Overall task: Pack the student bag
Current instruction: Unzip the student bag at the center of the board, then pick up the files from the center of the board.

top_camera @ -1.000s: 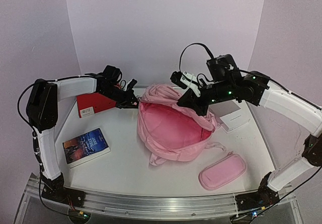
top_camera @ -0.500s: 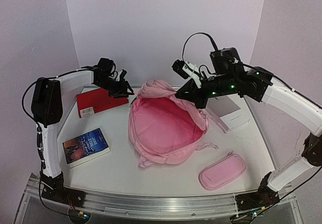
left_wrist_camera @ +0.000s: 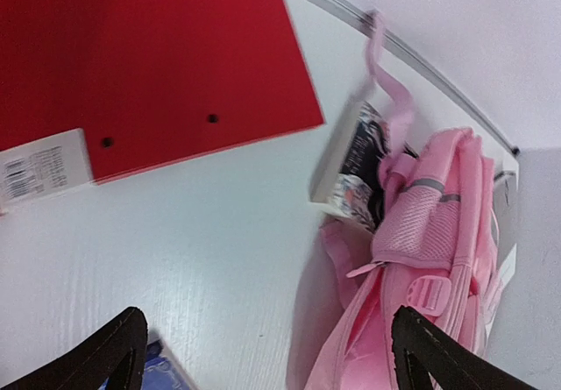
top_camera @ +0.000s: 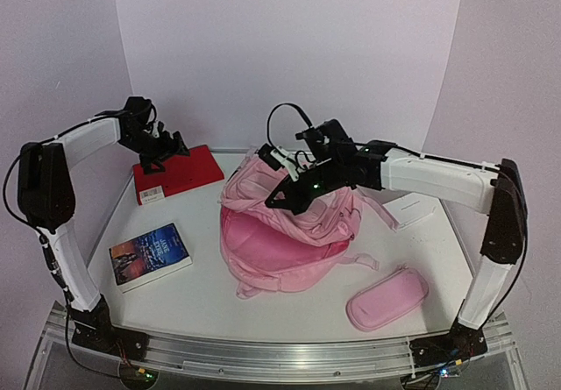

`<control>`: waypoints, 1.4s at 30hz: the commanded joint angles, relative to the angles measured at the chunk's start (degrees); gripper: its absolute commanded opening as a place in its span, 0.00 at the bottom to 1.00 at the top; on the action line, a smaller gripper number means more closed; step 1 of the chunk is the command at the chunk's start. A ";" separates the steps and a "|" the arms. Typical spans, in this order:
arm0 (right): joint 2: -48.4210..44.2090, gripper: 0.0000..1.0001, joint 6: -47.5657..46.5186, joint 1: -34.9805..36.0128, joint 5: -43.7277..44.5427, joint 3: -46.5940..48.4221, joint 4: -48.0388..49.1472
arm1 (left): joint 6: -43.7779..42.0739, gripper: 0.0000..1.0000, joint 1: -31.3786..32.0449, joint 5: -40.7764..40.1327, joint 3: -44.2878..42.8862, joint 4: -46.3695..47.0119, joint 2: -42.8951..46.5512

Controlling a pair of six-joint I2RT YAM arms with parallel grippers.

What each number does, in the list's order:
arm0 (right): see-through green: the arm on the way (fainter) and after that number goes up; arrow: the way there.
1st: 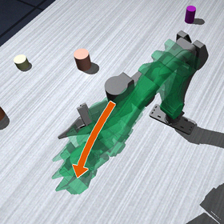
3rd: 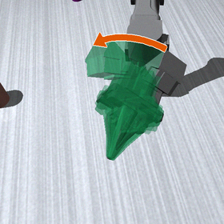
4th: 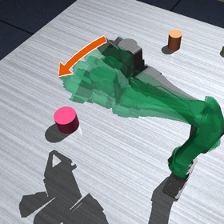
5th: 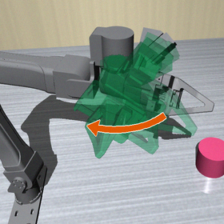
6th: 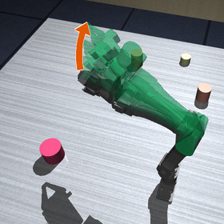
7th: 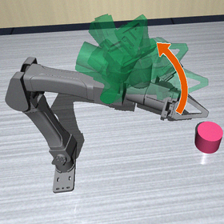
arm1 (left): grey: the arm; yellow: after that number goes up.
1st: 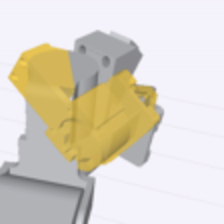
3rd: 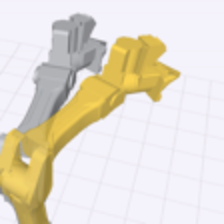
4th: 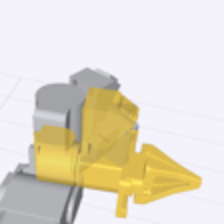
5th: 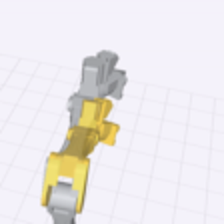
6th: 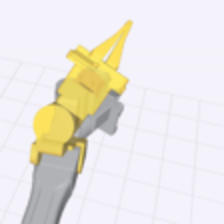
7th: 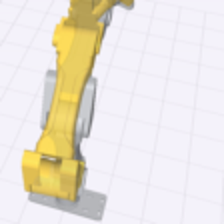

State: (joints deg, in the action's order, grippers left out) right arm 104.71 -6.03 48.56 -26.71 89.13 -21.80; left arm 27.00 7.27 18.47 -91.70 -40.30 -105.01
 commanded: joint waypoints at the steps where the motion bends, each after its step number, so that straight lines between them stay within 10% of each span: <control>1: 3.69 0.00 3.82 -0.97 0.58 3.43 5.80 | 6.11 0.98 -4.45 -6.70 5.53 0.44 4.48; 6: 6.63 0.01 5.52 -2.44 -0.54 4.37 5.72 | 9.17 0.97 -8.99 -8.65 11.87 5.21 5.48; 20: 5.14 0.53 5.12 -3.29 -1.99 4.00 5.54 | 7.45 0.75 -15.39 -10.44 24.06 25.74 3.80; 29: 4.48 0.55 4.71 -3.85 -2.20 4.45 5.18 | 6.90 0.55 -15.83 -8.51 23.84 33.63 -2.56; 42: 4.11 0.56 4.25 -4.83 -2.38 4.64 4.20 | 7.84 0.50 -15.97 -10.65 23.53 36.93 -8.34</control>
State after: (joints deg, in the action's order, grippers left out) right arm 111.87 -1.25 44.25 -28.22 91.39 -17.75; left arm 34.81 -8.32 7.11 -67.61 -7.40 -110.54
